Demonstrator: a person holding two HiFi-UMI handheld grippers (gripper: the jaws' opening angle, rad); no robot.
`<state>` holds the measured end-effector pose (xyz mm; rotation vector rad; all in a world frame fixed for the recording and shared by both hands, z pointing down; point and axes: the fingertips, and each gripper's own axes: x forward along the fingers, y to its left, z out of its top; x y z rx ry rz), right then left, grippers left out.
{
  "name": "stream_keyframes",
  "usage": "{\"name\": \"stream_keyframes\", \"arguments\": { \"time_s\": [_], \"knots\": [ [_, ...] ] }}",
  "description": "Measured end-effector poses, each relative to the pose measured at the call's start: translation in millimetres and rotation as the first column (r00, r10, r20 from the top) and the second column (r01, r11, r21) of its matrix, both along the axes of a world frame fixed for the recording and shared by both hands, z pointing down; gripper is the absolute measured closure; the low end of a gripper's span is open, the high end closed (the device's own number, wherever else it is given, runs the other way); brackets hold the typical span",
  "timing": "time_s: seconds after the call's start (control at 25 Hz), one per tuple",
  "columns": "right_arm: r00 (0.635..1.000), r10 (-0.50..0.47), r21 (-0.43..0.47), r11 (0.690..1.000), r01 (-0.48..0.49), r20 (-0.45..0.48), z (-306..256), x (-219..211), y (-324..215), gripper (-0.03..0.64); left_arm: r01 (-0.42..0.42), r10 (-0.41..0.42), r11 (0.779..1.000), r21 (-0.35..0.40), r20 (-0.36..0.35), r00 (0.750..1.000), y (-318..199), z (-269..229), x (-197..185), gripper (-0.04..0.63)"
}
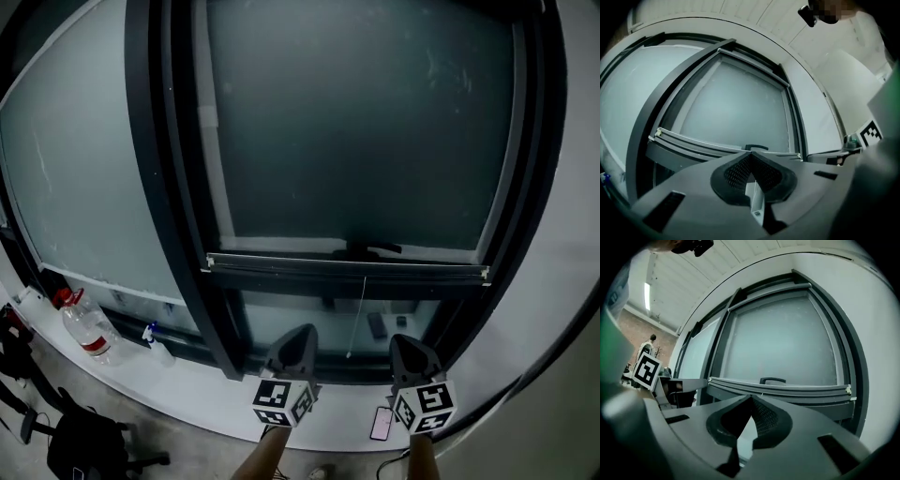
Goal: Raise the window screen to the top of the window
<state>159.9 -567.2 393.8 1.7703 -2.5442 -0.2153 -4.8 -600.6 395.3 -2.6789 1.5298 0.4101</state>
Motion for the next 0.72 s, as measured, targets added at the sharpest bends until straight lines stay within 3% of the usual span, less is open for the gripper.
{"name": "stream_keyframes", "arguments": {
  "time_s": [0.16,0.28,0.48,0.64,0.72],
  "knots": [
    [0.999,0.01,-0.007,1.0,-0.01,0.048,2,-3,-39,0.611,0.001,-0.002,1.0,-0.012,-0.004,1.0,-36,0,7,0.592],
    [0.997,0.002,-0.018,1.0,0.0,0.075,3,3,-64,0.611,0.017,-0.016,1.0,-0.008,0.046,0.999,-55,0,7,0.592],
    [0.947,0.015,-0.039,0.999,-0.003,0.32,-3,30,-100,0.611,0.069,-0.07,0.998,0.009,0.072,0.995,-85,-10,1,0.592],
    [0.966,0.007,-0.037,0.999,0.002,0.258,-3,29,-114,0.611,0.075,-0.076,0.997,0.012,0.084,0.994,-99,-17,5,0.592],
    [0.981,-0.045,-0.046,0.997,0.055,0.187,-4,24,-123,0.611,0.077,-0.086,0.995,0.058,0.159,0.983,-106,-21,11,0.592]
  ]
}}
